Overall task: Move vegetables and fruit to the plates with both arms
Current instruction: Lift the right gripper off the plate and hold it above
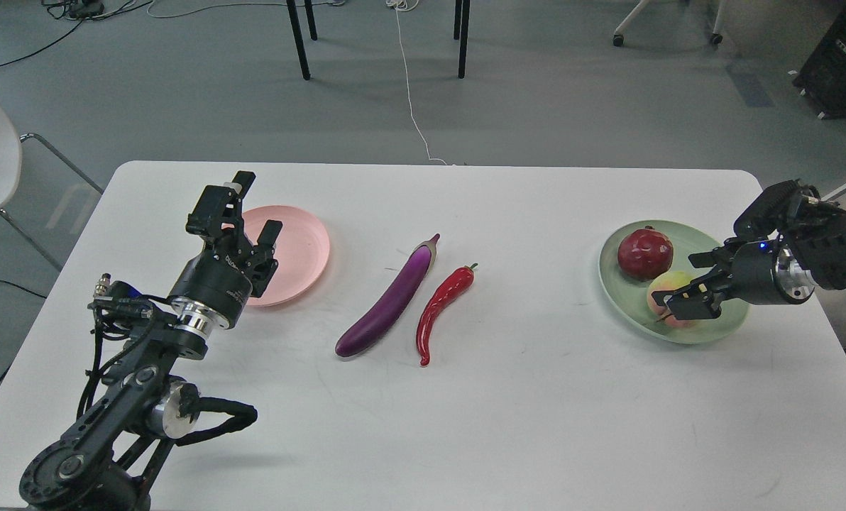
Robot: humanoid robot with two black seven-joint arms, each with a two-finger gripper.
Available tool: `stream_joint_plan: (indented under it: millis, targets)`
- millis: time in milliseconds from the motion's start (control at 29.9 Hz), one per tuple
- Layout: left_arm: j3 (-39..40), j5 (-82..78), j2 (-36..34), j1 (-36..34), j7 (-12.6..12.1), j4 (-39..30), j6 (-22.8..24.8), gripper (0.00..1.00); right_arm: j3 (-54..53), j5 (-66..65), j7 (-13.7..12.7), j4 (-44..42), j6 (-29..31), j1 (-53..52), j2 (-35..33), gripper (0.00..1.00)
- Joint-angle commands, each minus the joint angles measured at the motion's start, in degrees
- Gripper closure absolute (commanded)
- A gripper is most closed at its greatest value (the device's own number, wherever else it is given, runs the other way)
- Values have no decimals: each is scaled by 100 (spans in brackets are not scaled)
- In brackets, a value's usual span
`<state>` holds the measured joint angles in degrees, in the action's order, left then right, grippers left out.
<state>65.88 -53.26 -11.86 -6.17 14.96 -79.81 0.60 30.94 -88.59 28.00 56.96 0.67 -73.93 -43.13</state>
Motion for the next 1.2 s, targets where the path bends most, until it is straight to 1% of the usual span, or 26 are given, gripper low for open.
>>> stream_joint_plan:
  millis: [0,67,134,268,368,468,502,635,702,736,803,936,1170]
  targets:
    - [-5,9,-115,-25,-11,0,-8,2,-631,280,0,149,64,1,-107,3]
    - [-5,9,-150,-34,-11,0,-8,2,-931,867,0,254,64,63,-160,3]
    - [-5,9,-185,-34,-2,0,-8,2,-1142,1788,0,307,64,221,-152,3]
    - [4,18,-212,-51,16,0,1,2,-1529,4212,0,281,91,633,-29,3]
    - [4,18,-186,-60,25,0,1,2,-1818,5910,0,290,248,924,199,3]
    - [-5,18,-168,-69,42,0,10,2,-2266,7378,0,290,546,1196,384,3]
    - [-14,18,-168,-77,86,0,10,2,-2433,7844,0,290,696,1310,393,3]
    - [-58,-8,-194,-130,218,0,36,2,-2952,9129,0,220,1574,1714,384,3]
    - [-154,-44,-229,-218,192,0,54,2,-3137,9508,0,202,2057,1908,341,2]
    - [-276,-78,-255,-314,148,-8,54,2,-3234,9640,0,202,2312,2005,306,2]
    - [-592,-376,-422,-507,139,-52,54,2,-3366,9755,0,211,2733,2145,130,2]
    - [-1322,-1561,-695,-858,148,-140,141,2,-3437,9799,0,255,2733,2356,-169,2]
    - [-2227,-4259,-818,-1650,148,-53,668,2,-3516,9844,0,193,2733,2735,-248,2]
